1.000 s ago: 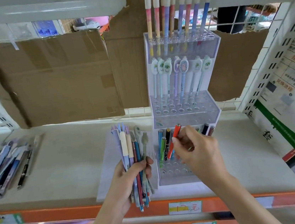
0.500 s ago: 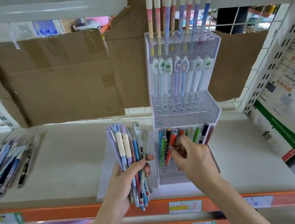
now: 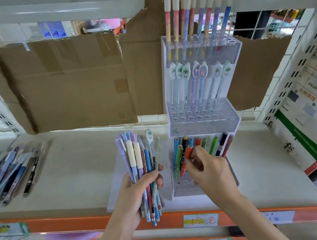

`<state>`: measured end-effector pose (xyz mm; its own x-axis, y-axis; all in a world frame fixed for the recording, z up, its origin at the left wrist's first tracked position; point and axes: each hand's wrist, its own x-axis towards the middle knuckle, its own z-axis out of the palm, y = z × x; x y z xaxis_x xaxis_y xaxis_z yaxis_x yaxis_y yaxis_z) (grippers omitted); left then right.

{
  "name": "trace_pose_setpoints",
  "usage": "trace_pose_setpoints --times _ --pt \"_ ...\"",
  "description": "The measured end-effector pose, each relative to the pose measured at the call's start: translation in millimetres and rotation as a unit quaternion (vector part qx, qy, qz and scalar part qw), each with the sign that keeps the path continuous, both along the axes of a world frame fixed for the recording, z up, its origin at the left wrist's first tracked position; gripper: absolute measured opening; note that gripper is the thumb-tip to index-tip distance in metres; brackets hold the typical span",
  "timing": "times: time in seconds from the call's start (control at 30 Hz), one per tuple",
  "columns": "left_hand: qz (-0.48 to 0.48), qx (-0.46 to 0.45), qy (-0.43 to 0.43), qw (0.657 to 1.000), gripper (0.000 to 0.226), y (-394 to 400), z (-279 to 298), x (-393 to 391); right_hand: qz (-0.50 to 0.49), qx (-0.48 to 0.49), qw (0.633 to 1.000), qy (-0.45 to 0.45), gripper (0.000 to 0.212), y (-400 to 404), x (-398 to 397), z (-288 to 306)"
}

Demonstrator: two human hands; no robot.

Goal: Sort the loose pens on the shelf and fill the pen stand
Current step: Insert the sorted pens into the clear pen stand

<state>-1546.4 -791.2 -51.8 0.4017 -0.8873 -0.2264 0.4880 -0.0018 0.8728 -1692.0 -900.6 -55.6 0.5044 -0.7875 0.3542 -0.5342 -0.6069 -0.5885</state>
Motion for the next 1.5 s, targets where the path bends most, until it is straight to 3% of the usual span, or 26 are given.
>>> trace_pose_setpoints --times 0.2,0.37,0.6,0.77,1.03,1.27,1.5 --pt "-0.003 -0.001 -0.004 1.000 0.022 0 -1 -1 -0.007 0.009 1.000 0.012 0.014 -3 2 2" --pt "-0.016 -0.008 0.004 1.000 0.004 2 2 -3 -0.016 0.009 1.000 0.016 0.015 -4 4 3" --pt "-0.017 -0.010 0.006 1.000 0.014 5 -2 -4 0.010 -0.034 0.999 0.015 0.013 1 3 -5" --pt "-0.003 -0.014 -0.004 1.000 0.015 6 -3 -5 0.001 -0.012 1.000 0.008 0.008 2 2 -11" --pt "0.005 -0.031 -0.006 0.999 0.013 7 -4 -4 -0.017 0.033 0.999 0.039 0.021 3 8 -7" --pt "-0.001 -0.015 -0.014 1.000 0.027 7 -5 -4 -0.028 0.026 0.995 0.087 0.026 0 11 -7" --pt "-0.001 -0.016 -0.011 1.000 0.014 8 -6 -2 -0.045 0.037 0.994 0.097 0.025 -1 8 -6"
